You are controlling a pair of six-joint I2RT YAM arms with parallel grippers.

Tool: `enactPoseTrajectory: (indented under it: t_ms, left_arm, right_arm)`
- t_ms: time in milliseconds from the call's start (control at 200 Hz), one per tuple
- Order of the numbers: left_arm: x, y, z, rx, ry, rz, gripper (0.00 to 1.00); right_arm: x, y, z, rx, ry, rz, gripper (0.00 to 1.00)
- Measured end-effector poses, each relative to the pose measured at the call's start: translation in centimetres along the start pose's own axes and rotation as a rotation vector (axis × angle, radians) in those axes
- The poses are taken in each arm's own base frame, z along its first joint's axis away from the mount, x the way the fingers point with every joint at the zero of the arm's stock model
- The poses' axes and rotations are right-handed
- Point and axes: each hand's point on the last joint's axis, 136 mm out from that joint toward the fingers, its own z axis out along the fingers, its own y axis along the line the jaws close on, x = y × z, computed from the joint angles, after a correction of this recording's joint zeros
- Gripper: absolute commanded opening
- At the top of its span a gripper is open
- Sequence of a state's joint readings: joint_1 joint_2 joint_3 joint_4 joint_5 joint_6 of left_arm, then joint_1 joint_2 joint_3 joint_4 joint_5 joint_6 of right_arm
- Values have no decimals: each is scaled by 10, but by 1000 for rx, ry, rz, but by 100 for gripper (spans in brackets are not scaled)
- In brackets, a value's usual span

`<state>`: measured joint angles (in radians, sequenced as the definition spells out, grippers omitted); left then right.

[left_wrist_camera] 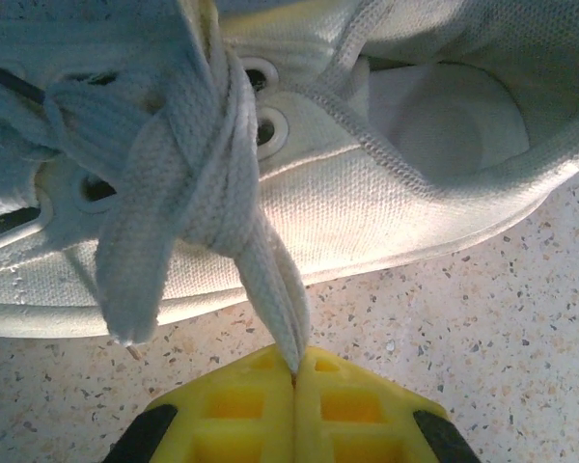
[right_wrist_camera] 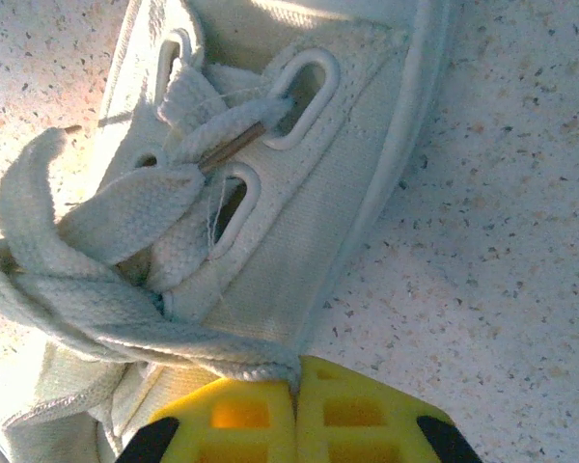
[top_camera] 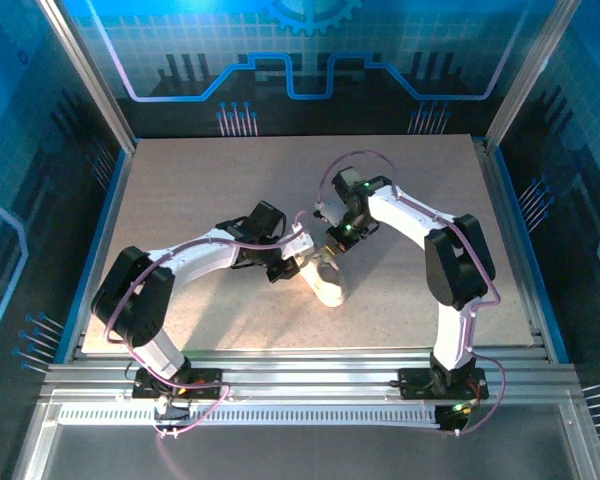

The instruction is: Tie the shoes

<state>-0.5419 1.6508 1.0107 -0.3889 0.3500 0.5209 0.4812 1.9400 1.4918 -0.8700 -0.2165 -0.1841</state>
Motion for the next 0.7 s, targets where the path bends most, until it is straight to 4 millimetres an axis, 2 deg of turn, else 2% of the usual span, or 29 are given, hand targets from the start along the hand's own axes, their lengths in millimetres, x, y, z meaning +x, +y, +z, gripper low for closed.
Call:
enactPoseTrajectory:
  t_ms: [180, 245, 330, 455, 575, 635, 700]
  left_arm:
    - [0, 2, 1, -2, 10, -4, 0]
    - [0, 2, 1, -2, 10, -4, 0]
    - [-1, 2, 1, -3, 9, -2, 25]
    - [-1, 3, -1, -9, -4, -23, 40]
    - [-3, 4, -19, -31, -56, -27, 43]
    - [-6, 10, -35, -56, -103, -36, 43]
    - [-8, 19, -54, -85, -155, -66, 43]
  right_arm:
    - [2, -2, 5, -3, 14, 10, 0]
    - [3, -2, 6, -5, 17, 17, 7]
    - [4, -1, 7, -20, 18, 26, 13]
    - [9, 1, 11, -52, 24, 34, 18]
    - [18, 9, 17, -110, 33, 49, 23]
    - [22, 13, 19, -133, 38, 58, 26]
    - [25, 17, 19, -148, 40, 68, 33]
